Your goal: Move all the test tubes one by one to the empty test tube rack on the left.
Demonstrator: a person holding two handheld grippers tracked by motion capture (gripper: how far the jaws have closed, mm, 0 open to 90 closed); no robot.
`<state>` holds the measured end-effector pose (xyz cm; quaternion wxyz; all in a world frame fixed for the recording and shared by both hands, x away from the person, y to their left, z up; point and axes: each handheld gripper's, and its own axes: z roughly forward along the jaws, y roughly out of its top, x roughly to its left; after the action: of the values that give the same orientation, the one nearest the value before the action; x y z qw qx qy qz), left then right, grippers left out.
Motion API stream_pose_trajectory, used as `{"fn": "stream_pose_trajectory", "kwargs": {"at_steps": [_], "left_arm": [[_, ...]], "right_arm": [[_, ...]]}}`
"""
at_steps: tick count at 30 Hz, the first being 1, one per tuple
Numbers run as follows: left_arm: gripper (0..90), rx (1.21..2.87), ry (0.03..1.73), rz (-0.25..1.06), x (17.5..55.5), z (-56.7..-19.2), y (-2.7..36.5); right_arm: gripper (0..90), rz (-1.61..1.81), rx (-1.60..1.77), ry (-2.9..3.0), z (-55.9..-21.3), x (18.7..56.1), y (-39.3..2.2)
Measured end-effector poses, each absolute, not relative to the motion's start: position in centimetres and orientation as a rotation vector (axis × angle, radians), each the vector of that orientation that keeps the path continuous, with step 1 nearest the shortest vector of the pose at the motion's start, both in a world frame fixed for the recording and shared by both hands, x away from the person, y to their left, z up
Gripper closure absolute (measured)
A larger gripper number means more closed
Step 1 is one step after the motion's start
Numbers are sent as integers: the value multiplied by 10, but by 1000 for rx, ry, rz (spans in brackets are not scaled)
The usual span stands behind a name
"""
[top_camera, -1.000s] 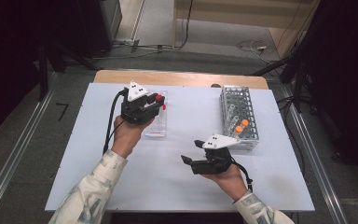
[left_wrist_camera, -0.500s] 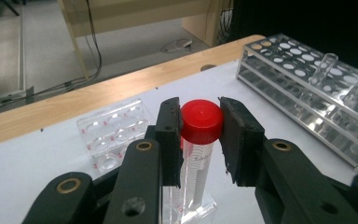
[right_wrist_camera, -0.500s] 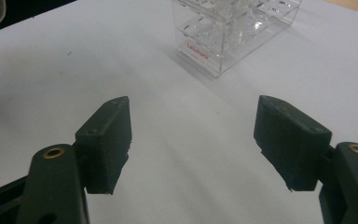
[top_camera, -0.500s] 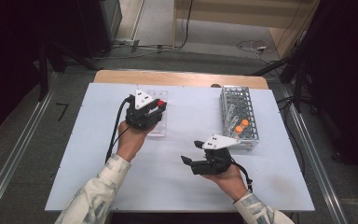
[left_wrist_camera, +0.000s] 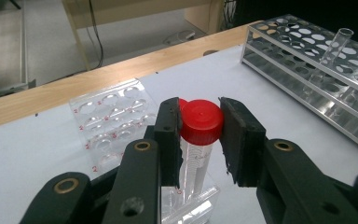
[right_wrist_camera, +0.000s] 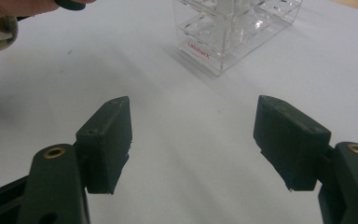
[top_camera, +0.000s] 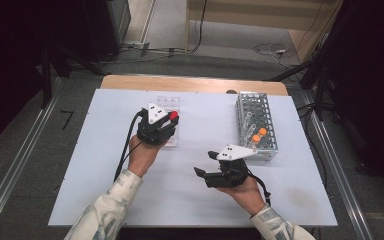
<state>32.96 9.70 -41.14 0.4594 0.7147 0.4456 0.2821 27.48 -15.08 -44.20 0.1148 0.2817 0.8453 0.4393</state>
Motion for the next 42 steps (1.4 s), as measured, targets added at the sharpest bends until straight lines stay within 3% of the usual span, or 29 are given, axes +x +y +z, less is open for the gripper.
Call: {"fn": "stream_pose_trajectory", "kwargs": {"at_steps": [10, 17, 21, 42], "left_arm": [[582, 1730, 1092, 669, 324, -406, 99], [255, 1739, 1125, 594, 316, -401, 100], [160, 1731, 1138, 575, 310, -403, 104], [118, 1724, 1175, 555, 294, -416, 120]], "right_arm": [[269, 1289, 827, 2476, -442, 274, -151], [270, 1290, 839, 2462, -440, 274, -156], [270, 1284, 855, 2451, -440, 275, -164], [270, 1253, 1048, 2285, -438, 269, -247]]}}
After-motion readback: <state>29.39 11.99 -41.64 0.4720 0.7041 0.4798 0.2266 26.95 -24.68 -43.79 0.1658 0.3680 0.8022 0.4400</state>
